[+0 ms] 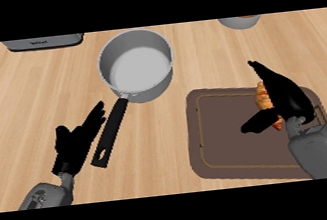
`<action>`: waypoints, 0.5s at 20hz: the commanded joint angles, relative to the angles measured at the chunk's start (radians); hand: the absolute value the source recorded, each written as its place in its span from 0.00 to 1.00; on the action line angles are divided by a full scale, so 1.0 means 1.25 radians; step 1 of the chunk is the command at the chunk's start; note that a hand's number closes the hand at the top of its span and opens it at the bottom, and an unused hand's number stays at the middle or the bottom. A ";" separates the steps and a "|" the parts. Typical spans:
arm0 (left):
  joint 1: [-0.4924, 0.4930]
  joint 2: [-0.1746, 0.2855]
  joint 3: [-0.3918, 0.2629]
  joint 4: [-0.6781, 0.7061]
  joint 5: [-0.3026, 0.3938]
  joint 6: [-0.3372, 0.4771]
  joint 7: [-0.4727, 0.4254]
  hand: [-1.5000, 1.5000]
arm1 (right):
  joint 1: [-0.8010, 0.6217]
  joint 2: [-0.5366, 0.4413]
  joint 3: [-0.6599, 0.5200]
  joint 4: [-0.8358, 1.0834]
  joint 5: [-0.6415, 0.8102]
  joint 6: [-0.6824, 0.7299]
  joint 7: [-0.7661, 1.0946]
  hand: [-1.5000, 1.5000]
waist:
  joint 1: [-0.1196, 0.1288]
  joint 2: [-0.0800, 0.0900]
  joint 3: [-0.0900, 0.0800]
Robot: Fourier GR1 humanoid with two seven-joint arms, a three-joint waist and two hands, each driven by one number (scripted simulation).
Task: Pick the croissant from the tray and place it in the pot
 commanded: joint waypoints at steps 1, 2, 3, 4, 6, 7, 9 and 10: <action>0.016 -0.007 0.011 -0.024 -0.020 0.008 0.026 0.50 | 0.007 -0.030 -0.036 0.074 -0.017 0.062 -0.044 0.00 | -0.001 -0.001 0.000; 0.038 -0.003 0.012 -0.041 -0.028 -0.010 0.006 0.50 | -0.022 -0.013 -0.031 0.115 0.013 0.054 -0.052 0.00 | 0.001 -0.001 0.000; 0.047 0.017 0.032 -0.032 -0.017 -0.036 -0.009 0.50 | 0.033 -0.045 -0.050 0.111 0.016 0.027 -0.115 0.00 | -0.002 -0.001 0.000; -0.015 -0.002 0.056 -0.007 -0.022 -0.037 0.033 0.50 | 0.011 -0.027 -0.068 0.135 0.029 0.012 -0.135 0.00 | -0.003 -0.001 0.000; 0.011 -0.025 0.060 0.010 -0.039 -0.057 0.013 0.50 | 0.024 0.006 -0.060 0.111 0.077 -0.017 -0.120 0.00 | -0.004 -0.002 0.000; 0.000 -0.028 0.063 -0.001 -0.053 -0.042 0.013 0.50 | 0.035 -0.028 -0.095 0.100 0.049 -0.004 -0.163 0.00 | -0.005 -0.002 0.000; 0.018 -0.041 0.058 0.000 -0.056 -0.040 0.000 0.50 | 0.103 -0.048 -0.093 0.060 0.062 -0.037 -0.214 0.00 | -0.007 -0.002 0.000; 0.041 -0.062 0.044 -0.035 -0.083 -0.022 0.010 0.50 | 0.048 -0.020 -0.115 0.145 0.071 -0.048 -0.232 0.00 | -0.003 -0.002 0.000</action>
